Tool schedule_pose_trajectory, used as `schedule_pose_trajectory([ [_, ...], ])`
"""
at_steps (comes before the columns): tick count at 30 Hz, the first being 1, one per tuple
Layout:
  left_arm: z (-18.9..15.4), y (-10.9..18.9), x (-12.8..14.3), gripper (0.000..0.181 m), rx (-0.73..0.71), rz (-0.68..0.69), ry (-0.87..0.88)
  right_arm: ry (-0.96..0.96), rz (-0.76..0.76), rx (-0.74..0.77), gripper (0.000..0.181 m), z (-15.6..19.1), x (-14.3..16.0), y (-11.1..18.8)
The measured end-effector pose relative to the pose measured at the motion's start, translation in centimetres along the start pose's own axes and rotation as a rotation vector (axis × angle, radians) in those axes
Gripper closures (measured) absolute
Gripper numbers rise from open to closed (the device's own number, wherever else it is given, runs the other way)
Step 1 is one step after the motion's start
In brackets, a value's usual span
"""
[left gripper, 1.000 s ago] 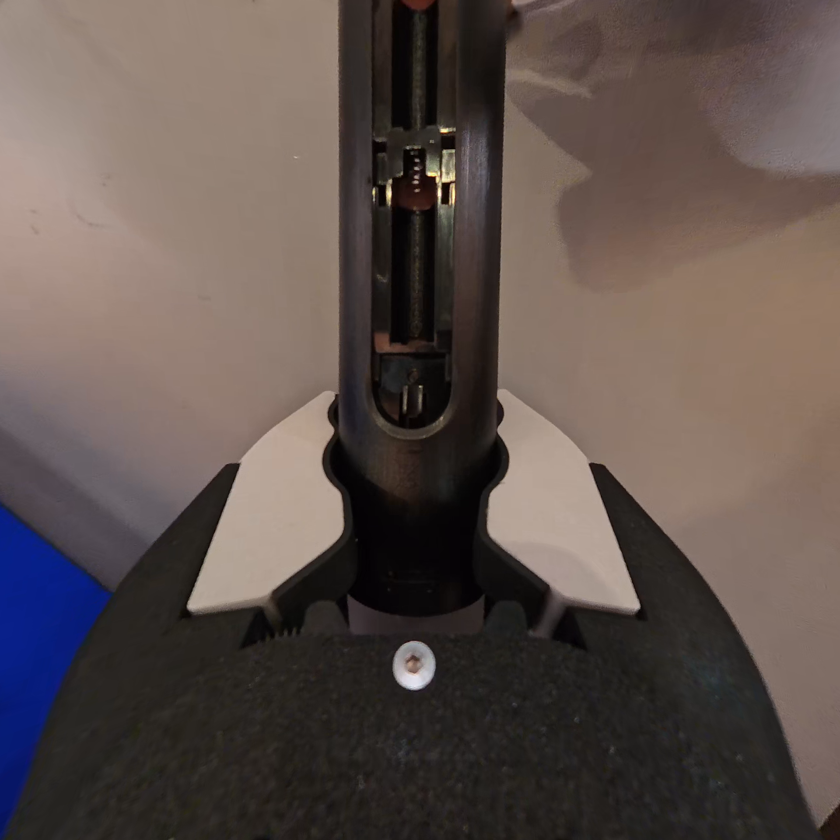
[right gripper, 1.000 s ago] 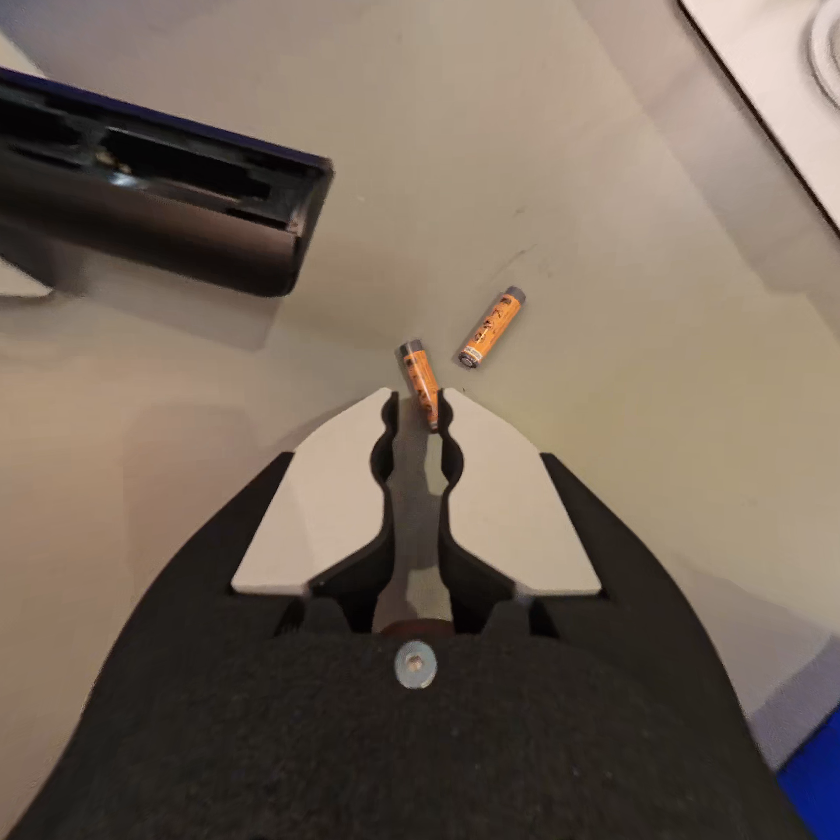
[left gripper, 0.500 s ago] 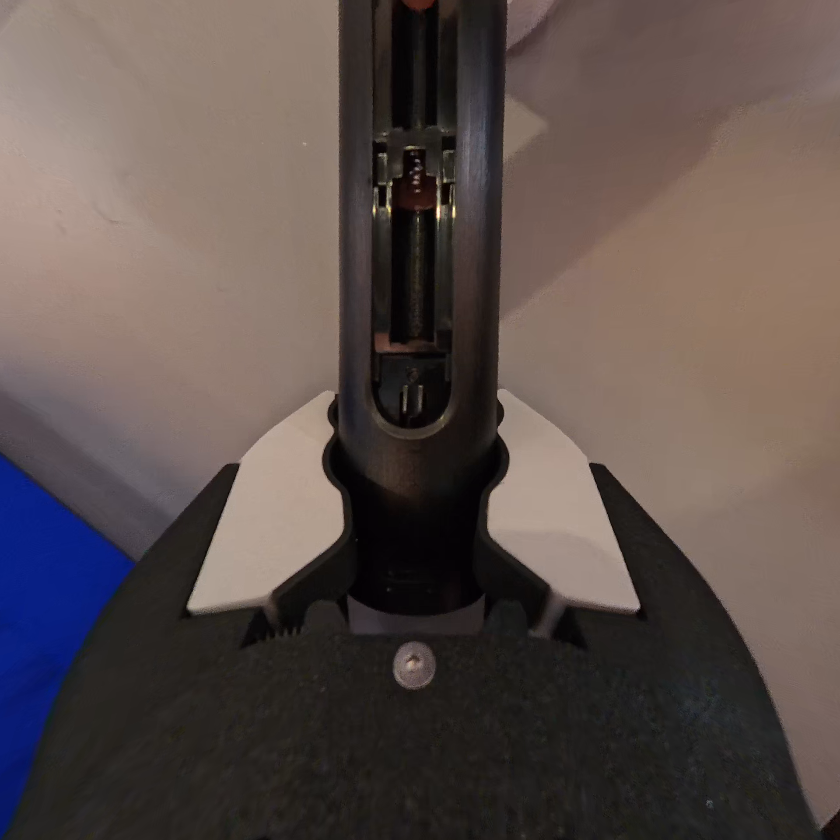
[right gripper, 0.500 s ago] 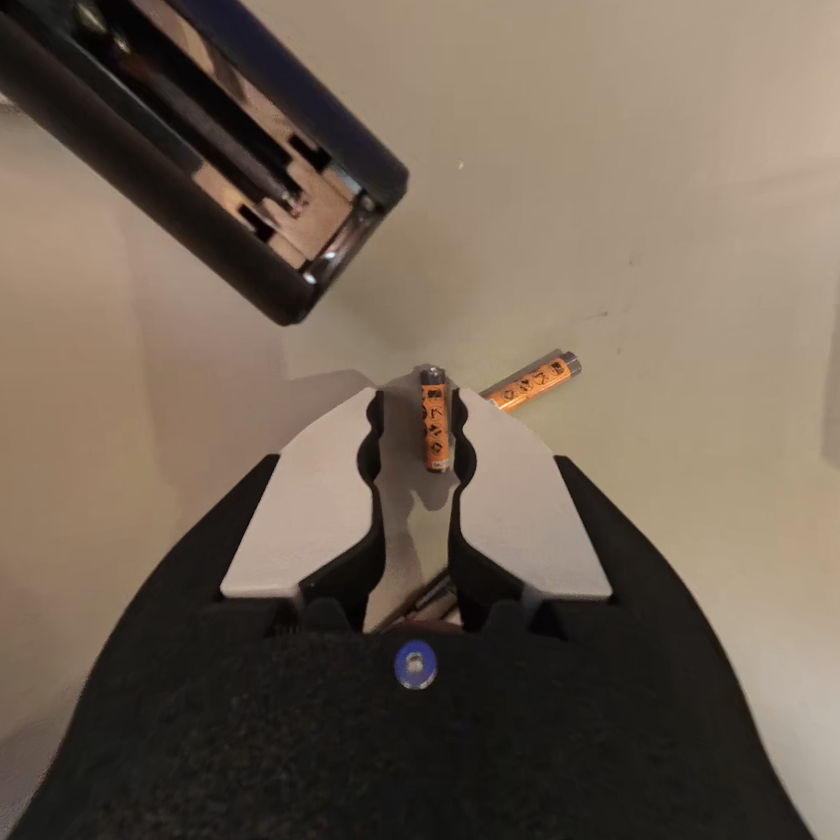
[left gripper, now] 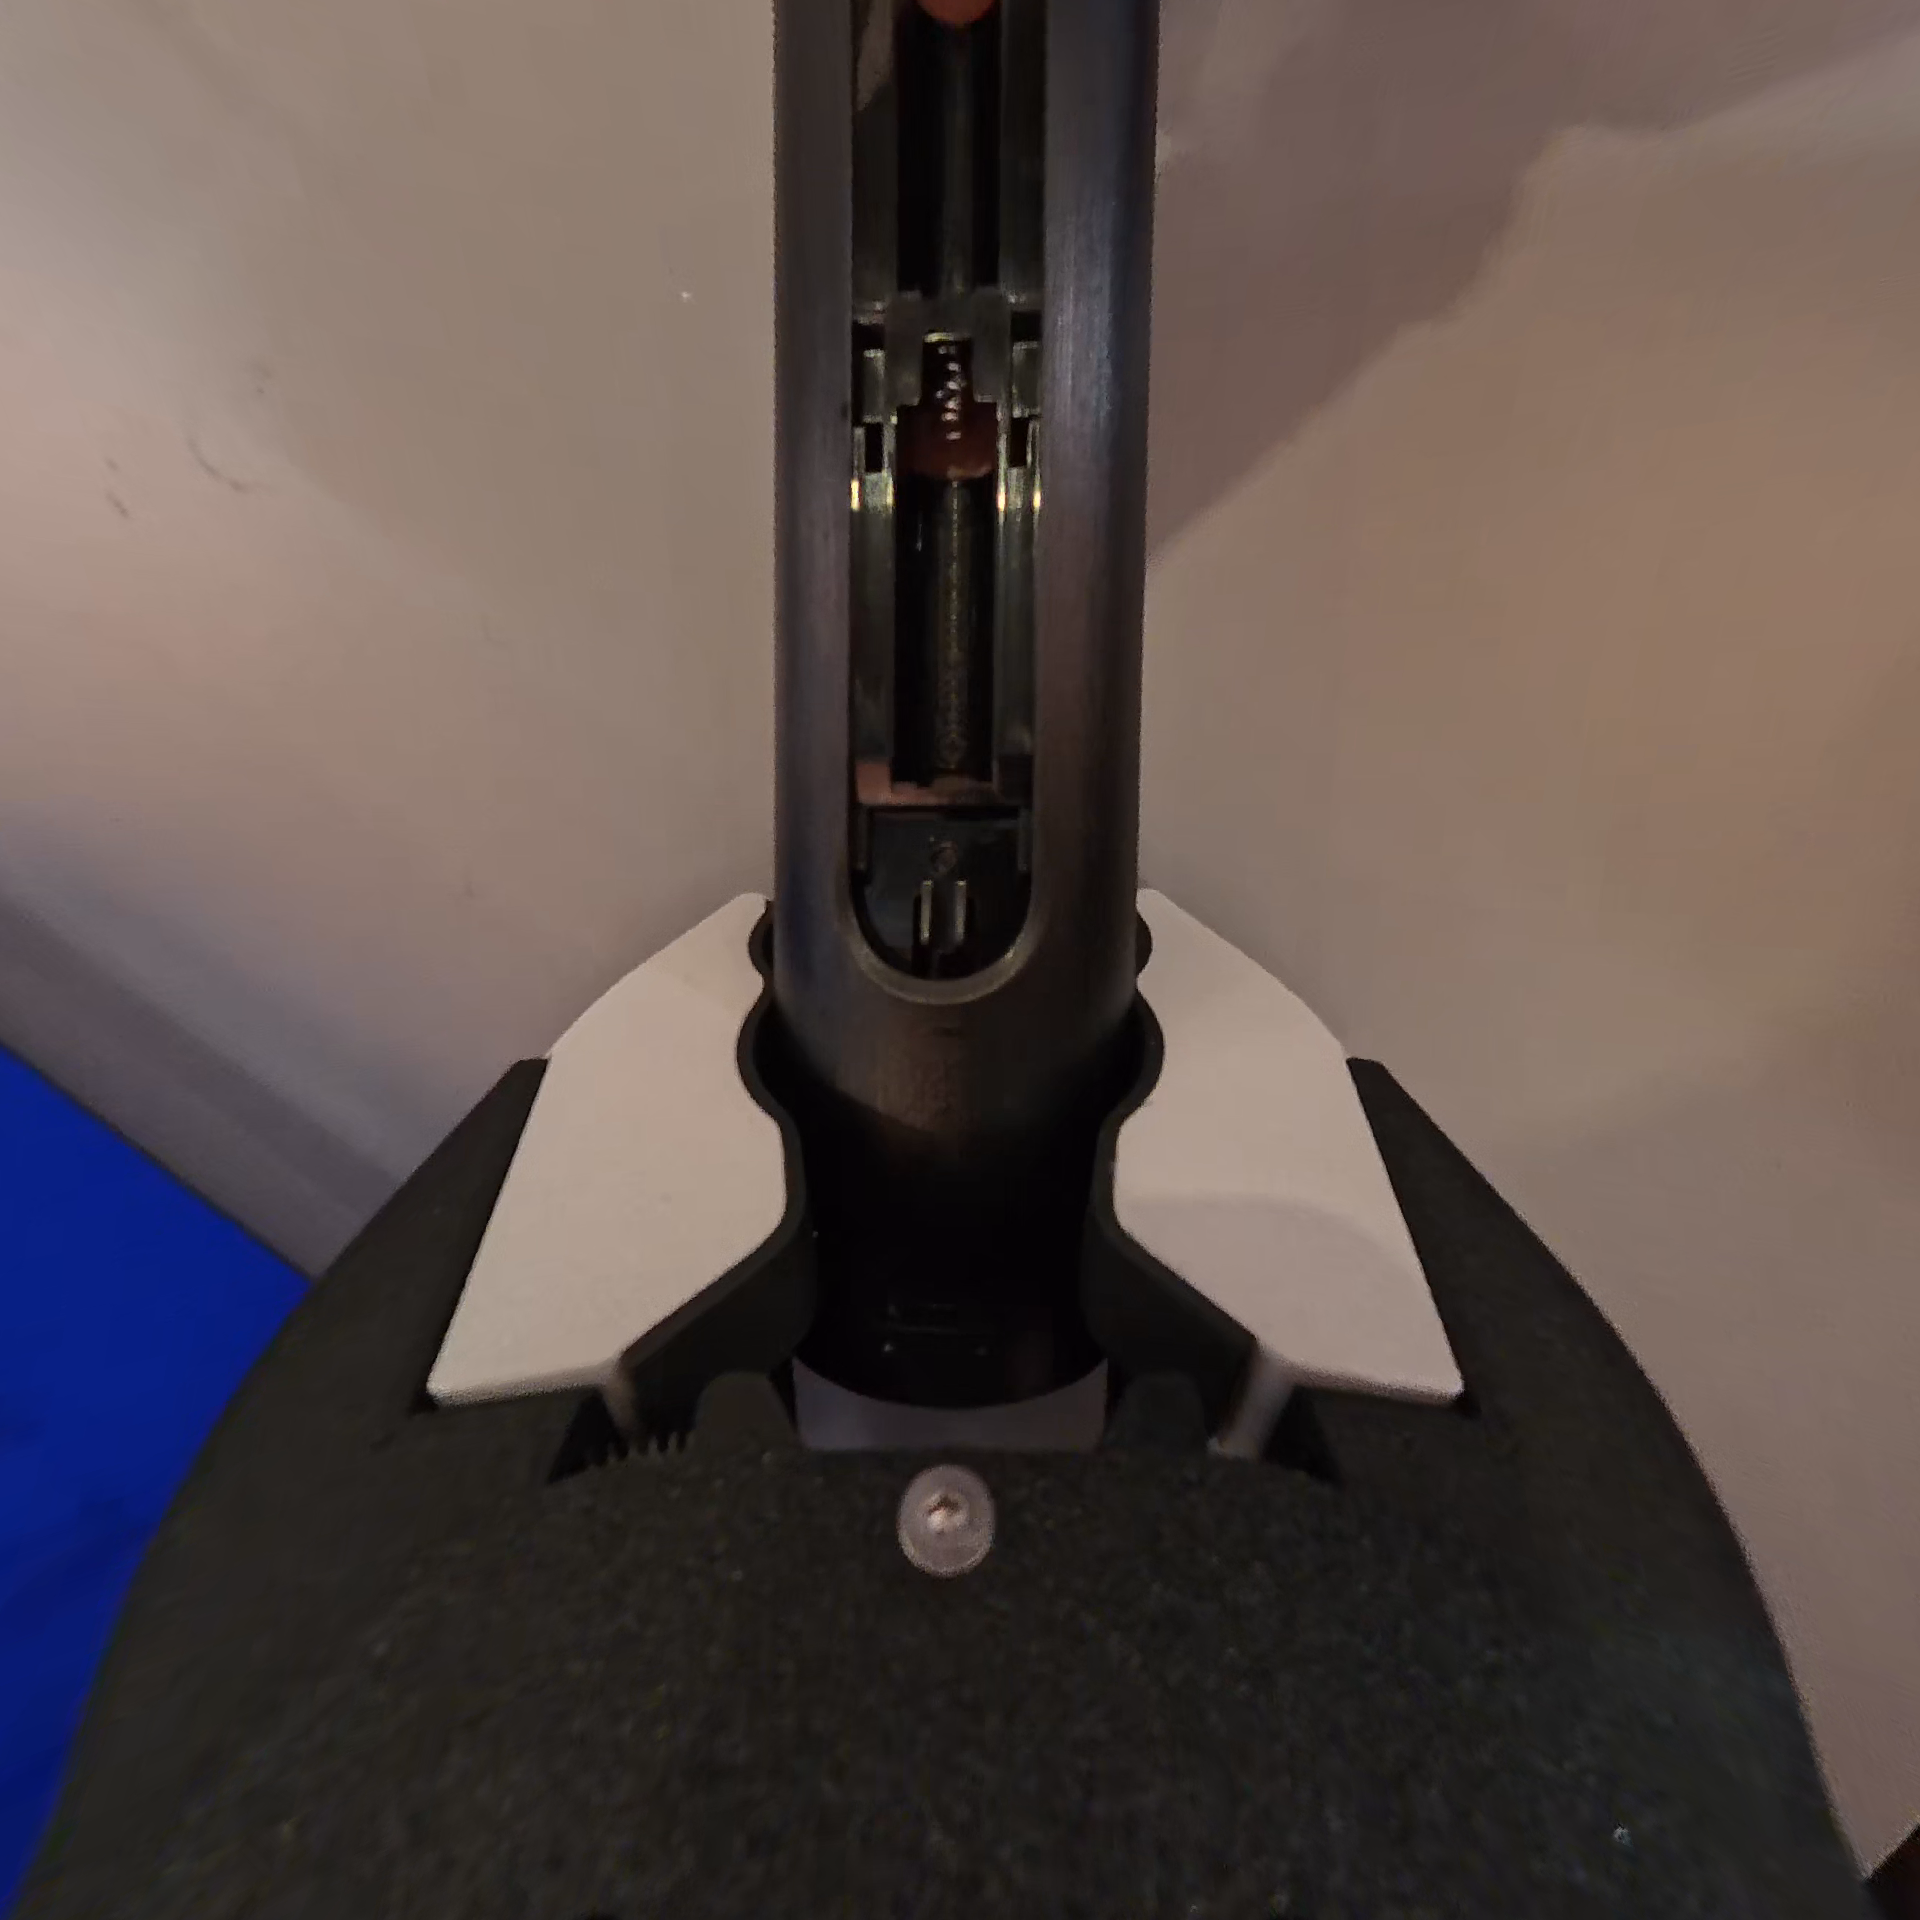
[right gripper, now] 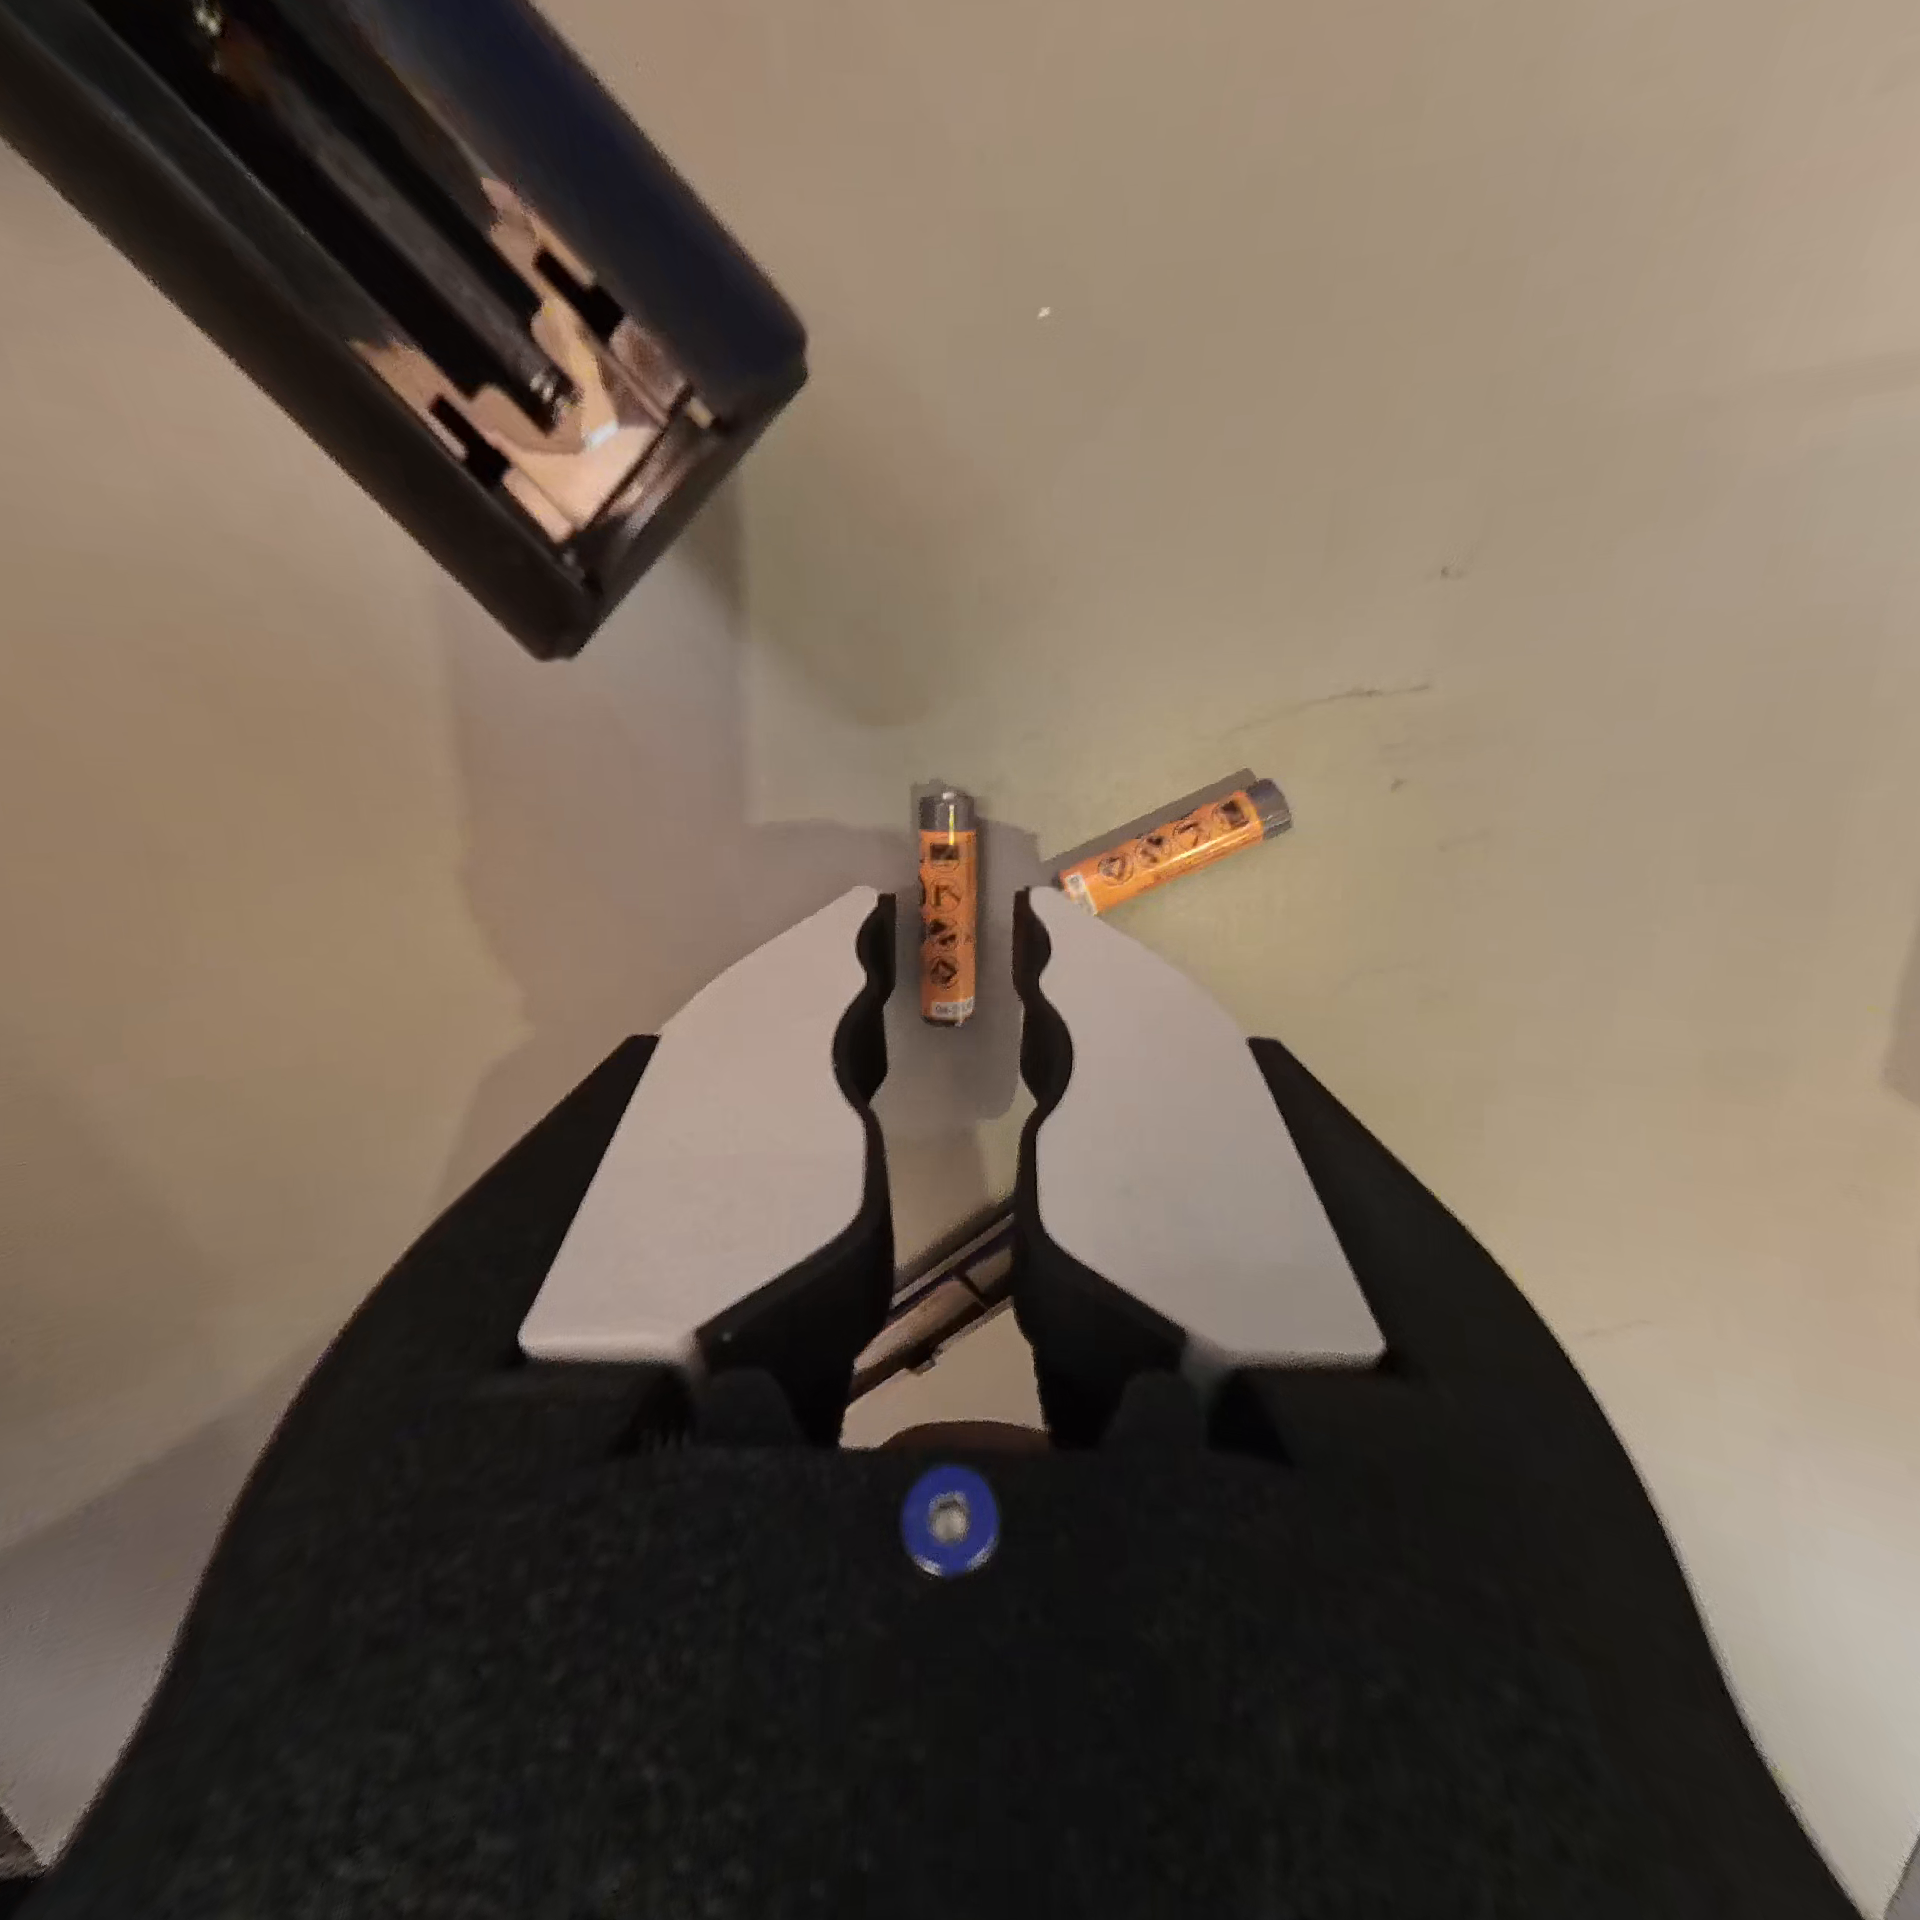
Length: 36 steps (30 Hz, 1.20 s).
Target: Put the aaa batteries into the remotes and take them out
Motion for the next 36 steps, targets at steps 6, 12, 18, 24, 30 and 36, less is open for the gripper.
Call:
schedule_pose_trajectory([
  [6,-0.2,0.0,-0.1,0.121,0.004,0.0,-0.002,0.02,0.079,-0.041,0.164,-0.2,0.1,-0.5],
  [12,-0.3,-0.2,-0.1,0.121,0.012,0.002,0.002,0.061,0.211,-0.052,0.162,-0.2,0.5,-0.9],
  [18,-0.4,-0.1,-0.2,0.121,0.014,0.002,0.005,0.093,0.302,-0.058,0.171,-0.7,0.3,-0.9],
  [24,-1.1,-0.3,-1.4,0.121,0.064,-0.024,-0.043,-0.047,-0.118,-0.144,0.171,-0.4,-1.5,4.4],
  [30,-1.8,-1.3,-5.3,0.121,0.163,-0.032,-0.179,-0.148,-0.735,-0.363,0.171,4.0,-3.7,12.3],
  [36,-2.0,-2.1,-9.4,0.121,0.237,-0.03,-0.363,-0.252,-0.808,-0.445,0.171,4.9,-3.1,11.6],
])
Point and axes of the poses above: each gripper's, where its closed fingertips meet, y back along the fingers, x out of its underside, z = x × y across the jaws, the point moved 1 cm from there along y, back along the fingers, and after that the axes turned 8 degrees about -y, right-handed, at the moved point
